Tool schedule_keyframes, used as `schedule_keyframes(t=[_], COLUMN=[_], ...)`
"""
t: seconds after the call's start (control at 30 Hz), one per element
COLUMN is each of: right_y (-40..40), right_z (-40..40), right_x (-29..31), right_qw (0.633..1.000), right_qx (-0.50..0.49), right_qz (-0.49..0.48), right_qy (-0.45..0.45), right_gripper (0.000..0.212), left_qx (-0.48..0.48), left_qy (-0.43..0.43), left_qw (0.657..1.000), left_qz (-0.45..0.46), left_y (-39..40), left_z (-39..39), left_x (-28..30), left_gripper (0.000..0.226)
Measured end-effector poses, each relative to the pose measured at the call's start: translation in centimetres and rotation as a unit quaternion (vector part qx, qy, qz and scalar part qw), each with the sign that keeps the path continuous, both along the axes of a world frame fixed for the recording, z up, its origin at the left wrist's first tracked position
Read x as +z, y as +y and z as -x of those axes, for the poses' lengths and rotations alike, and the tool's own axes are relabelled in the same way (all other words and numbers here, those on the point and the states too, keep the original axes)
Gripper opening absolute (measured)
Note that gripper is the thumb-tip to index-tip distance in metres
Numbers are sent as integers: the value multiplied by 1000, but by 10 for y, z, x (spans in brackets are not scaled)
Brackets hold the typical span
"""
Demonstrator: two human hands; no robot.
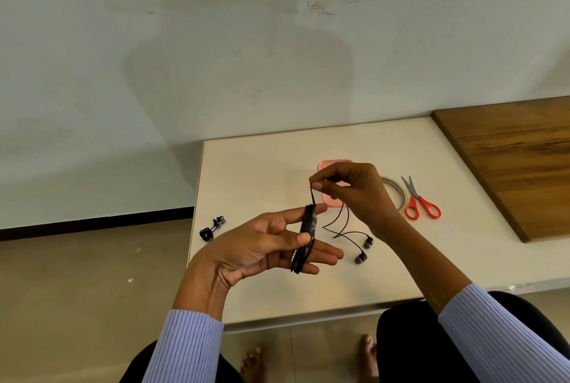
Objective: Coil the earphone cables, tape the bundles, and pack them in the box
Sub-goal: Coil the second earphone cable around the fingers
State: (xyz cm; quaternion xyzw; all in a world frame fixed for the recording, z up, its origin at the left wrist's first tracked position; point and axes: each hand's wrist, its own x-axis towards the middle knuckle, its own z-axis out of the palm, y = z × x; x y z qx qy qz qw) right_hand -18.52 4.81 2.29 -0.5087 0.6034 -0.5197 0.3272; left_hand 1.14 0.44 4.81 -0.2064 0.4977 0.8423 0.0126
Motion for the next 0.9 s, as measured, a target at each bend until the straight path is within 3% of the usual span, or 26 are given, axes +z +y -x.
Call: schedule_keyframes(t=[0.23,0.4,0.53,0.7,0.9], right_y=[2,5,8,7,4], right_z=[-8,-22,-39,-48,-47], right_x=[-3,-5,-10,-18,-20], right_qw=[999,983,978,981,972], right_qx=[-22,16,46,61,78], right_qz=[-41,-136,-190,-164,-149], right_qy=[-26,-118,-73,88,161], right_gripper=[11,21,23,10,13], left_qx=[24,176,297,364,398], left_qy=[42,95,87,-7,-22], left_qw=[999,976,947,930,913], left_qz=[-23,-86,-90,44,88], left_y=[0,-4,-9,-12,-16], left_z=[0,5,11,12,12], left_x=[-1,-1,-8,-18,-25], left_gripper=[45,46,39,22,39])
